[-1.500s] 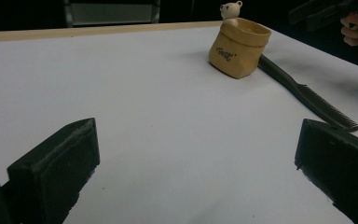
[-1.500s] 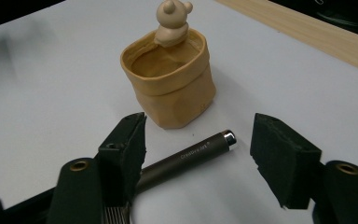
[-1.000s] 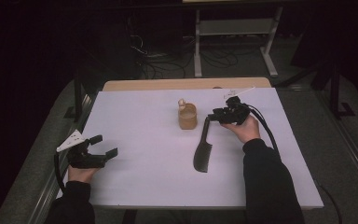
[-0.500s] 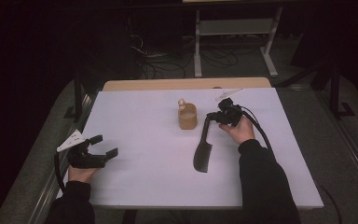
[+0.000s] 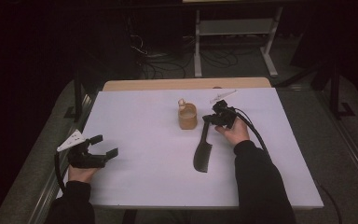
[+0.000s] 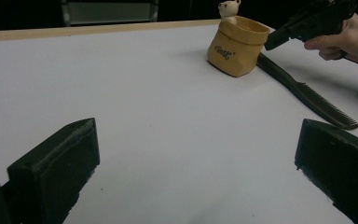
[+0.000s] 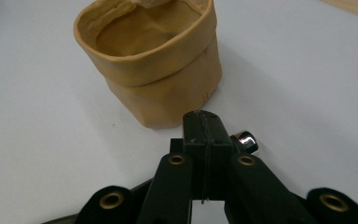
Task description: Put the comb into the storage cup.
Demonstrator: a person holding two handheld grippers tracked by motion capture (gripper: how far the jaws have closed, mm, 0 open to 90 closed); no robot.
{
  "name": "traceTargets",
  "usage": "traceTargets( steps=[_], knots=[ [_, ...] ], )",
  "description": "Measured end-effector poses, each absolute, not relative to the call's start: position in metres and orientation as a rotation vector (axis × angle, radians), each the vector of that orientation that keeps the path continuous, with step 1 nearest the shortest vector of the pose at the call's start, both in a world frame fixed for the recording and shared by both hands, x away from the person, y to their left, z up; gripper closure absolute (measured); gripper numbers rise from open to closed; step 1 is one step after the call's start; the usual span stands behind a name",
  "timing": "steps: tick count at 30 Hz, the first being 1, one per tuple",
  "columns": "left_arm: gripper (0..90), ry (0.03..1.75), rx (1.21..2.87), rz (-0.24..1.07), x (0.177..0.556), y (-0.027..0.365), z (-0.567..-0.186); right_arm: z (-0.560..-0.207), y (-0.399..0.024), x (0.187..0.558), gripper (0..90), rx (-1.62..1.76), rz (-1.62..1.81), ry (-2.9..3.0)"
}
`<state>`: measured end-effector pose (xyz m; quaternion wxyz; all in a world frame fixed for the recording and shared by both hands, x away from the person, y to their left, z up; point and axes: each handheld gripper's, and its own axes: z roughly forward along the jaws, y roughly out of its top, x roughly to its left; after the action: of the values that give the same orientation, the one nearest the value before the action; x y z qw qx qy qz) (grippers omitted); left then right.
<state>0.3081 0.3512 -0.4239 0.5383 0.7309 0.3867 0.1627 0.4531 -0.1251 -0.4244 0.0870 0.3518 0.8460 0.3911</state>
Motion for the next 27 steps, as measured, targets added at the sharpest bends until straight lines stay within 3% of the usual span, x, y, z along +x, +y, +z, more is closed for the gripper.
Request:
traceTargets(
  steps=[27],
  knots=[
    [0.0,0.918,1.742,0.376,0.309,0.351,-0.425,-0.442,-0.122,0.461,88.7,1.091,1.072,2.555]
  ],
)
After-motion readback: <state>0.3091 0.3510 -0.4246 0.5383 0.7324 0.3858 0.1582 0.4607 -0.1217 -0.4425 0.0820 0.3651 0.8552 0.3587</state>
